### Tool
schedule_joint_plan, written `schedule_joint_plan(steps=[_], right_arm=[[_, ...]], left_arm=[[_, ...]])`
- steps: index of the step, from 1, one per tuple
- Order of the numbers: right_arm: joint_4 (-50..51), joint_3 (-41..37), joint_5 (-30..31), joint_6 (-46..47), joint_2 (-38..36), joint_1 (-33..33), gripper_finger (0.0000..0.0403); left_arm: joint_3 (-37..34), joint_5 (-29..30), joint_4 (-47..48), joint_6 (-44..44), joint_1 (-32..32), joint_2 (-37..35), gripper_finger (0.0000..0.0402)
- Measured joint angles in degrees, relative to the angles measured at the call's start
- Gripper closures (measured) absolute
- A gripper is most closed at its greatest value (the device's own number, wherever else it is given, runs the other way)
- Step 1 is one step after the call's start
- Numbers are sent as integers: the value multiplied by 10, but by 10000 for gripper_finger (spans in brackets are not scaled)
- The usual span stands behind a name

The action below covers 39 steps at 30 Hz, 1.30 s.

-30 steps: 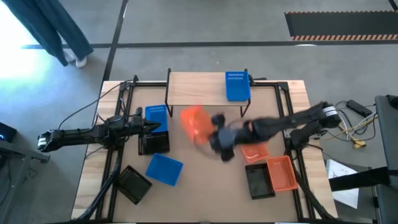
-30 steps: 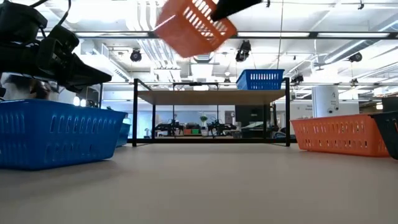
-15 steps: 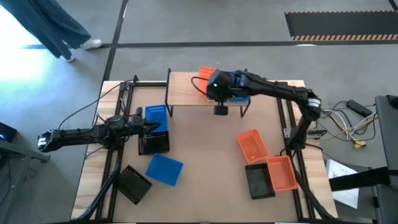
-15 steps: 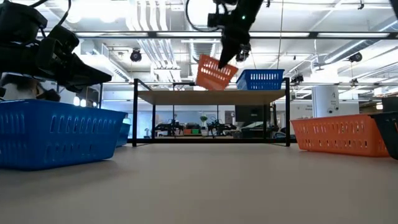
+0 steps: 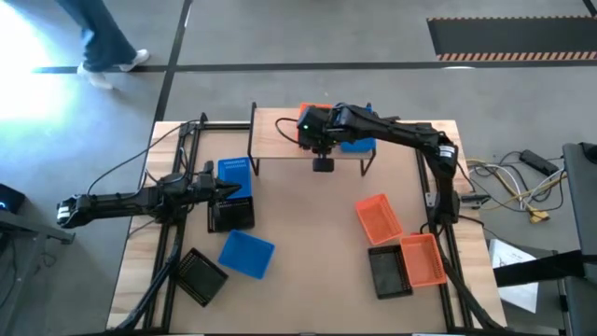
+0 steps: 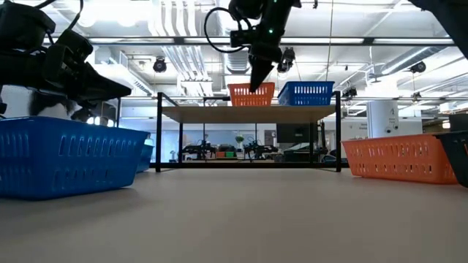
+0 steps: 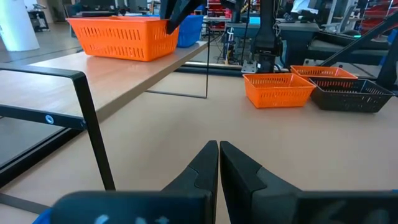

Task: Stack baskets on shelf by color
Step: Put the bottom left orange basket on the shelf, then put the bottom blue basket on the shelf

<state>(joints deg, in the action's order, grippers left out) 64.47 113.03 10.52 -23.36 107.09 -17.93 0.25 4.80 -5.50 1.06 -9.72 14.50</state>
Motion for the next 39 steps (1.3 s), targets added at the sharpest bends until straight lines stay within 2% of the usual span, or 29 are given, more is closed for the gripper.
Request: schedule_joint_plan(steps=[10, 14, 18, 20, 25, 28, 32, 36, 39], right_arm=[[6, 1, 0, -18, -21, 6, 281], [3, -5, -16, 18, -54, 29, 282], [-58, -79, -91, 54, -105, 77, 297], [-131, -152, -112, 77, -131, 114, 302], [-374, -365, -106, 152, -178, 215, 305], [-560, -480, -106, 219, -177, 271, 304], [-832, -601, -101, 270, -140, 330, 306], [-1070, -680, -29, 294, -85, 370, 316], [-1172, -721, 33, 315, -55, 390, 328]], left_arm=[[0, 0, 0, 0, 0, 1, 402], [0, 0, 0, 0, 0, 0, 402], [0, 0, 0, 0, 0, 0, 402], [0, 0, 0, 0, 0, 0, 402], [0, 0, 0, 0, 0, 0, 402], [0, 0, 0, 0, 0, 1, 402], [0, 0, 0, 0, 0, 0, 402], [0, 0, 0, 0, 0, 0, 402], [0, 0, 0, 0, 0, 0, 402]])
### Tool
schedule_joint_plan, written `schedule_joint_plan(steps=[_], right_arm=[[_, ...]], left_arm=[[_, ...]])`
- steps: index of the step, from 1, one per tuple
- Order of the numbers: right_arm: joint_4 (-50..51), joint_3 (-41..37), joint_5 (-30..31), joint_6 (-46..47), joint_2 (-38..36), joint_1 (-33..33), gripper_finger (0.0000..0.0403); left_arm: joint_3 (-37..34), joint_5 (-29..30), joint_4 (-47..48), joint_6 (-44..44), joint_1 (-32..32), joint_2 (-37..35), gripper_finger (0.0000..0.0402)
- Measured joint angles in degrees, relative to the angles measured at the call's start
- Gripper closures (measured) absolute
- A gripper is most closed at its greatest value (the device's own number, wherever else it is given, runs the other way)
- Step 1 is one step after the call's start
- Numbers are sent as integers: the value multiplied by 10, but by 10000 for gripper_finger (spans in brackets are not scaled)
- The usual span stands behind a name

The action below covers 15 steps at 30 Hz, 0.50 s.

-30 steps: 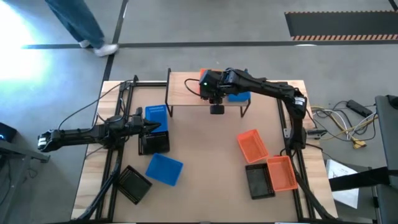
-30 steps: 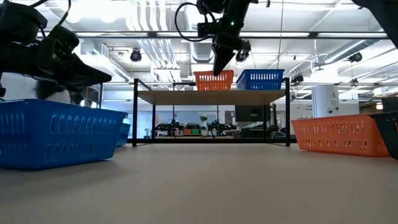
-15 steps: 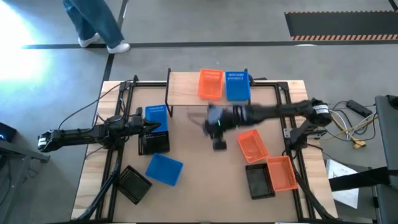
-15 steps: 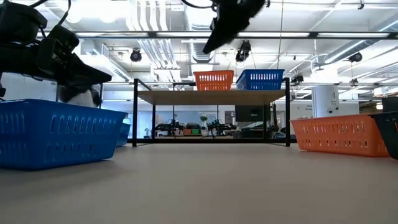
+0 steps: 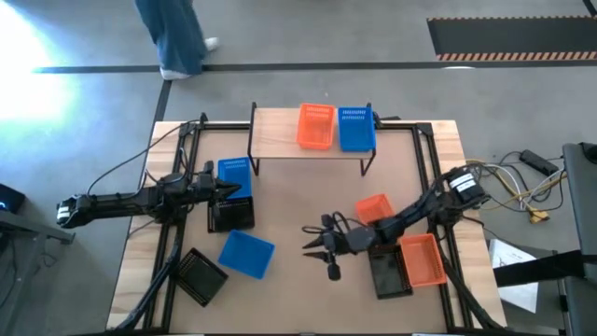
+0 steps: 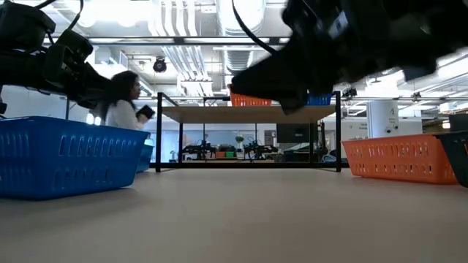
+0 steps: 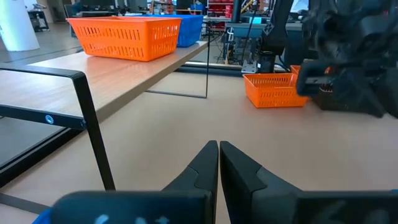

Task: Stack baskets on shelf by color
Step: Put the bottom blue basket on the shelf

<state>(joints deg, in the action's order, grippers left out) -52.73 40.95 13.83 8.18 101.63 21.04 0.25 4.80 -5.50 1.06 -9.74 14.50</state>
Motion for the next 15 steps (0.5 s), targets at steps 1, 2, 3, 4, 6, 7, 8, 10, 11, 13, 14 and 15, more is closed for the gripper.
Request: schedule_joint_plan(steps=[1, 2, 3, 4, 6, 7, 8, 10, 11, 13, 14, 15], right_arm=[[-26, -12, 19, 10, 10, 5, 332], [-47, -22, 36, 18, 18, 9, 336], [-65, -31, 47, 29, 26, 13, 339], [-78, -36, 55, 35, 31, 16, 343], [-101, -43, 58, 48, 41, 19, 349], [-108, -44, 58, 53, 46, 20, 351], [-112, -44, 58, 54, 50, 20, 353], [-115, -40, 58, 52, 53, 20, 356], [-115, -37, 58, 49, 54, 20, 357], [-114, -32, 58, 39, 53, 20, 359], [-114, -30, 58, 30, 53, 20, 360], [-111, -28, 58, 23, 53, 20, 360]], left_arm=[[0, 0, 0, 0, 0, 0, 402], [0, 0, 0, 0, 0, 0, 402], [0, 0, 0, 0, 0, 0, 402], [0, 0, 0, 0, 0, 0, 402], [0, 0, -4, 0, 0, 0, 402], [0, 0, -17, 0, 0, 0, 402], [0, 0, -40, 1, 0, 1, 402], [0, 0, -103, 1, 0, 5, 402], [0, 0, -139, 3, 0, 8, 402], [0, -15, -219, 39, 0, 18, 402], [0, -36, -260, 55, 0, 27, 402], [0, -70, -294, 59, 1, 39, 402]])
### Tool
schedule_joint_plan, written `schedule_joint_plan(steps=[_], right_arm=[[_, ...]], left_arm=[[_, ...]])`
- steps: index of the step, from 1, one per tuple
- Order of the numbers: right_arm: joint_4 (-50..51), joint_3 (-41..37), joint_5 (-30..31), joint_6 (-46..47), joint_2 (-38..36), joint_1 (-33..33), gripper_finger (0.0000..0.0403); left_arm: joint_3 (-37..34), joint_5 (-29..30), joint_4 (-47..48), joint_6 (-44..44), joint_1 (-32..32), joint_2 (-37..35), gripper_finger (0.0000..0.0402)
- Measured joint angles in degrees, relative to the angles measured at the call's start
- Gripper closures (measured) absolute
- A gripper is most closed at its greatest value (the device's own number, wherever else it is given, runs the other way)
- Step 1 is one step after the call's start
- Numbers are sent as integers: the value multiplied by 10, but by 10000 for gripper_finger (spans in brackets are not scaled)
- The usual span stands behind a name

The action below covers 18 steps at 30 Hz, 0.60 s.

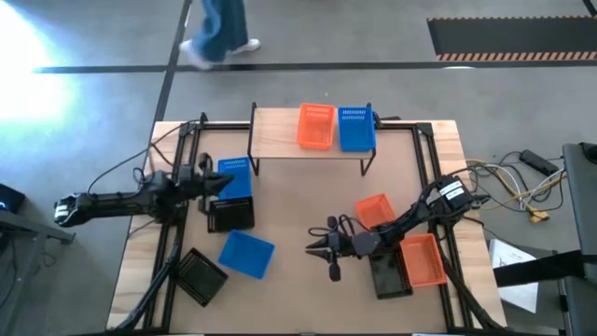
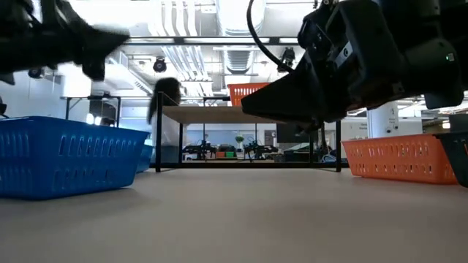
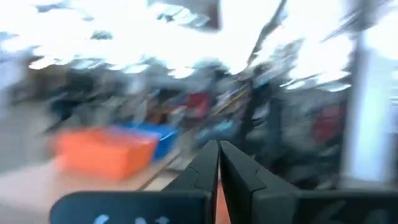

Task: Stack baskets on shelf by color
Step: Put the bottom blue basket on the shelf

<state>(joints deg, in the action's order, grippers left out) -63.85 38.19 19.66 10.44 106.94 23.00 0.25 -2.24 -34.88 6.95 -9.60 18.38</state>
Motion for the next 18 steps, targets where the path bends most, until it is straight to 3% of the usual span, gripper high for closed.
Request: schedule_joint_plan(steps=[2, 4, 7, 10, 14, 18], right_arm=[[1, 2, 0, -13, 0, 0, 360], [0, 3, 0, -20, 0, 0, 360], [2, 3, 0, -19, 0, 0, 360], [10, 2, 0, -15, 0, 0, 360], [21, 2, 0, -15, 0, 0, 360], [35, 0, 0, -24, 0, 0, 360]], left_arm=[[0, -60, -39, 2, 12, 37, 402], [5, -57, -30, 8, 37, 81, 402], [41, 12, 1, -2, 100, 159, 402], [92, 118, 65, -28, 183, 253, 402], [205, 251, 214, -23, 293, 367, 402], [343, 313, 379, 54, 385, 470, 402]])
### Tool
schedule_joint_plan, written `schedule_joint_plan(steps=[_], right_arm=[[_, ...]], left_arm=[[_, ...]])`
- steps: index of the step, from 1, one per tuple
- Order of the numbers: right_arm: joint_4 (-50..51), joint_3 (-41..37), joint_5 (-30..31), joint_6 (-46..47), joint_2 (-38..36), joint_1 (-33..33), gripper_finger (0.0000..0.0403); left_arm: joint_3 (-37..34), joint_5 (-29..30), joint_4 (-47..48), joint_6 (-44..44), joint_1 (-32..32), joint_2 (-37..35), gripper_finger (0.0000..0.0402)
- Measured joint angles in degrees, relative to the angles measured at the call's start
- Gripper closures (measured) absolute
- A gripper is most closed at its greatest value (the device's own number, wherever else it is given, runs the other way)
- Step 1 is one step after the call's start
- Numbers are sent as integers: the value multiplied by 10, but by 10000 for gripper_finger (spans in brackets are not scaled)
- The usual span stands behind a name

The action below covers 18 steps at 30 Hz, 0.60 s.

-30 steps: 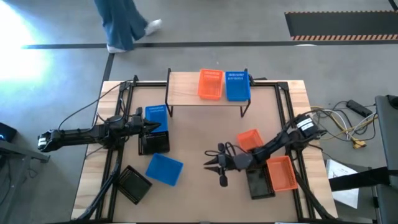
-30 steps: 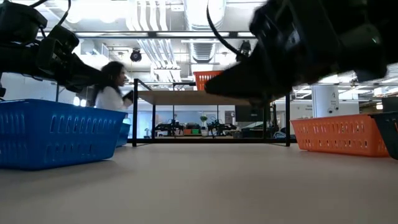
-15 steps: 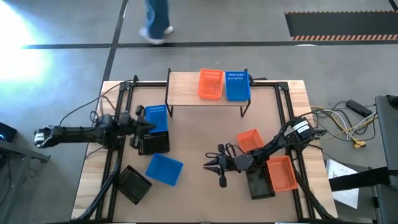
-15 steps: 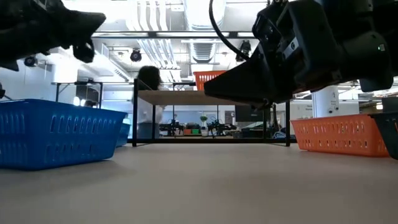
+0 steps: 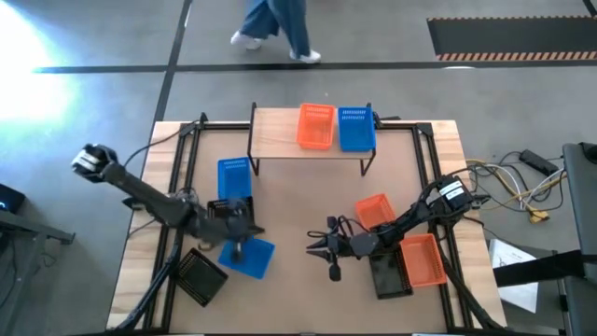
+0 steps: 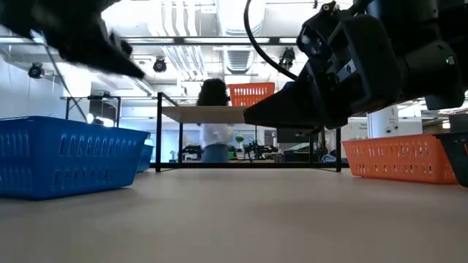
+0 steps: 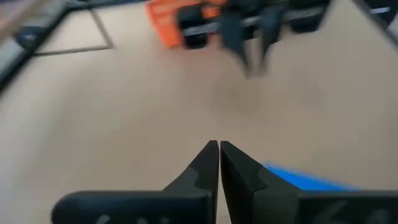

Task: Stack baskets on shelf by color
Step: Put the bottom blue basket on the shelf

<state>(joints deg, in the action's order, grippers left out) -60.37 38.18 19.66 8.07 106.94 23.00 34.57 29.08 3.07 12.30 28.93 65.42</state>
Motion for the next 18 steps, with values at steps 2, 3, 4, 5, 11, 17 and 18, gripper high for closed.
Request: schedule_joint_plan(steps=[2, 3, 4, 5, 11, 17, 18], right_arm=[[7, -1, 0, -7, 0, 0, 360], [7, -2, 0, -14, 0, 0, 360], [7, -2, 0, -18, 0, 0, 360], [6, -2, 0, -24, 0, 0, 360], [6, -2, -1, -47, 0, 0, 360], [6, -5, -1, -49, 0, 10, 360], [6, -6, -1, -49, 0, 12, 360]], left_arm=[[66, 9, 64, 60, 30, 46, 402], [97, 10, 92, 96, 39, 71, 402], [125, 10, 117, 135, 47, 96, 402], [150, 7, 142, 177, 51, 119, 402], [275, -44, 296, 416, 50, 237, 387], [332, -154, 366, 516, 23, 291, 289], [333, -173, 364, 527, 18, 295, 266]])
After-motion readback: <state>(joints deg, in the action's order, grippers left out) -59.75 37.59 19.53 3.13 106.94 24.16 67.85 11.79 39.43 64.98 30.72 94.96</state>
